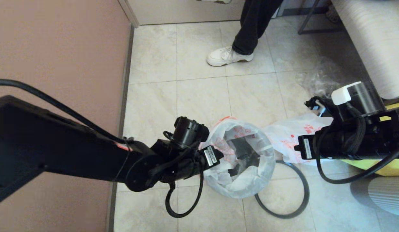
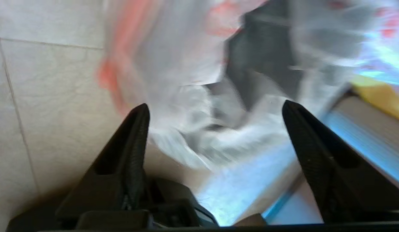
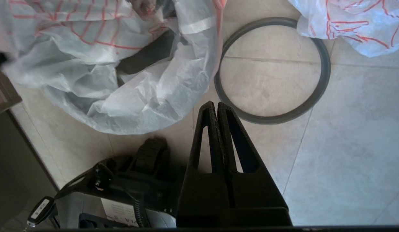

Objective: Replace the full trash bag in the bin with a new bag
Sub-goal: Put the new garbage bag on the trash can

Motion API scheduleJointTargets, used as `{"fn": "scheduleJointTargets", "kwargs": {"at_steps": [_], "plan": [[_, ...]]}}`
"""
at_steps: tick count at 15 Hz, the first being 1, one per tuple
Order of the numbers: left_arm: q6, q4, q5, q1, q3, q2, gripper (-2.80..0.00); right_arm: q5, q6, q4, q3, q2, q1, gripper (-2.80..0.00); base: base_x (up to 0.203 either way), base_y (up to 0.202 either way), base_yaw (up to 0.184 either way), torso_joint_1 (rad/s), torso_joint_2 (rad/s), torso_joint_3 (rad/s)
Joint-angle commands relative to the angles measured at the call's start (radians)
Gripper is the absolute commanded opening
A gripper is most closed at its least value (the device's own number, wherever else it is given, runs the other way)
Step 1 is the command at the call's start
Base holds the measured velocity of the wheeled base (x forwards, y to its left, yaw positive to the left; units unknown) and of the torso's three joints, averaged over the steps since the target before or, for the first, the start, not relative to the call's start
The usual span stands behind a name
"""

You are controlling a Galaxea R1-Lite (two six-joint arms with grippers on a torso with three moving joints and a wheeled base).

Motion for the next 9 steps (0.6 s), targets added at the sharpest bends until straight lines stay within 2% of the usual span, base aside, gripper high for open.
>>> {"fn": "scheduleJointTargets", "kwargs": {"at_steps": [1, 2, 5, 9], "plan": [[-0.003, 0.019, -0.001, -0.01, -0.002, -0.1, 0.0, -0.001, 0.0, 0.0, -0.005, -0.006, 0.02, -2.8, 0.0, 0.0, 0.0, 0.0, 0.0, 0.0], [0.0, 0.034, 0.0, -0.009, -0.005, -0.125, -2.8, -0.005, 0.0, -0.001, -0.008, 0.0, 0.048, -2.8, 0.0, 0.0, 0.0, 0.0, 0.0, 0.0], [0.053, 0.1, 0.003, 0.026, -0.036, -0.175, -2.8, -0.038, -0.005, -0.005, -0.052, 0.112, 0.112, -2.8, 0.0, 0.0, 0.0, 0.0, 0.0, 0.0], [0.082, 0.24, 0.001, 0.166, -0.151, -0.207, -2.8, -0.139, -0.029, 0.001, -0.237, 0.386, 0.2, -2.8, 0.0, 0.0, 0.0, 0.0, 0.0, 0.0]]}}
